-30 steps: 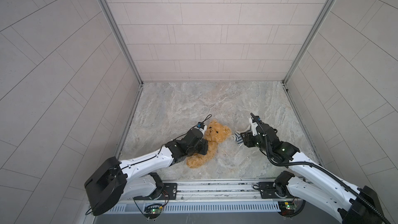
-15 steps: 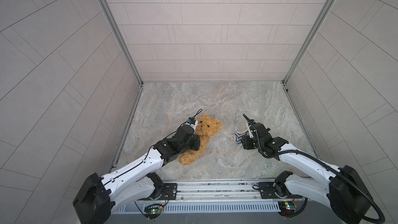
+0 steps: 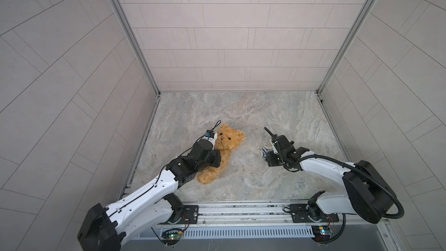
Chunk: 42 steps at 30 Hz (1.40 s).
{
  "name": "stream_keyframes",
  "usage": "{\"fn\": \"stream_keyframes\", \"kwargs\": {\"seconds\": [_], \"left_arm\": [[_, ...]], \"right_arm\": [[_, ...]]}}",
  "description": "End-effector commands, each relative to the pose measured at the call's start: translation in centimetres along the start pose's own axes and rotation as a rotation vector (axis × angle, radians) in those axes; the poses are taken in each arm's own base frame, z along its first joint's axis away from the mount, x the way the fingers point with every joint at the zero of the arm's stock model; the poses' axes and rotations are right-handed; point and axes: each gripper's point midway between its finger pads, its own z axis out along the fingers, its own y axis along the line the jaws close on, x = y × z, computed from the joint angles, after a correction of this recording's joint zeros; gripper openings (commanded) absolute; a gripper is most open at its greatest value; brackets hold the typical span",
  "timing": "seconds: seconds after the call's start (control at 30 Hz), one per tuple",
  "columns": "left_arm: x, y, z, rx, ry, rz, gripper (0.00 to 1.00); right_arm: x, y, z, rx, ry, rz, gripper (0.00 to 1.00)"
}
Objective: Dress the teddy bear
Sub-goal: 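Move the right gripper over the striped sweater while the left gripper holds the bear, then grasp the striped sweater with the right gripper and drag it toward the bear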
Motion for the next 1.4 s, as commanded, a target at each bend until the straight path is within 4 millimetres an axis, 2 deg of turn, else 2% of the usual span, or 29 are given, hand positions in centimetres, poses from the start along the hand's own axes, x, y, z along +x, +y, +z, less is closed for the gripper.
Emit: {"fn": "stream_keyframes", "kwargs": {"seconds": [0.0, 0.1, 0.2, 0.37, 0.47, 0.63, 0.8, 0.9, 1.07, 1.37], "left_arm": [[-0.3, 0.3, -0.2, 0.000, -0.019, 0.006, 0.00], [-0.5, 0.6, -0.6, 0.002, -0.031, -0.005, 0.00], [-0.5, 0.8, -0.8, 0.010, -0.036, -0.015, 0.00], [-0.5, 1.6, -1.1, -0.008, -0.016, -0.019, 0.00], [-0.7, 1.8, -1.4, -0.015, -0.026, -0.017, 0.00], [-0.5, 2.0, -1.2, -0.017, -0.027, -0.031, 0.00], [-0.5, 1.8, -1.1, -0.011, -0.020, -0.032, 0.00], [-0.7, 1.8, -1.2, -0.009, -0.024, -0.036, 0.00], [-0.7, 1.8, -1.0, -0.011, -0.030, -0.044, 0.00], [-1.5, 1.5, -1.0, -0.010, -0.036, -0.032, 0.00]], "right_arm": [[0.2, 0.8, 0.9, -0.040, 0.019, 0.032, 0.58], [0.0, 1.8, 1.2, -0.057, -0.003, 0.046, 0.58], [-0.4, 3.8, 1.5, -0.080, -0.024, 0.032, 0.60], [-2.9, 7.6, 1.8, -0.178, -0.075, 0.072, 0.60], [-4.2, 8.5, 0.9, -0.208, -0.108, 0.079, 0.63], [-4.7, 7.2, -0.7, -0.172, -0.111, 0.030, 0.71], [-5.1, 3.9, -1.7, -0.091, -0.116, 0.039, 0.72], [-5.5, 2.8, -1.9, -0.076, -0.127, 0.017, 0.72], [-5.6, 1.5, -1.3, -0.061, -0.099, 0.011, 0.73], [-4.1, -0.1, 1.2, -0.033, 0.009, 0.022, 0.73]]}}
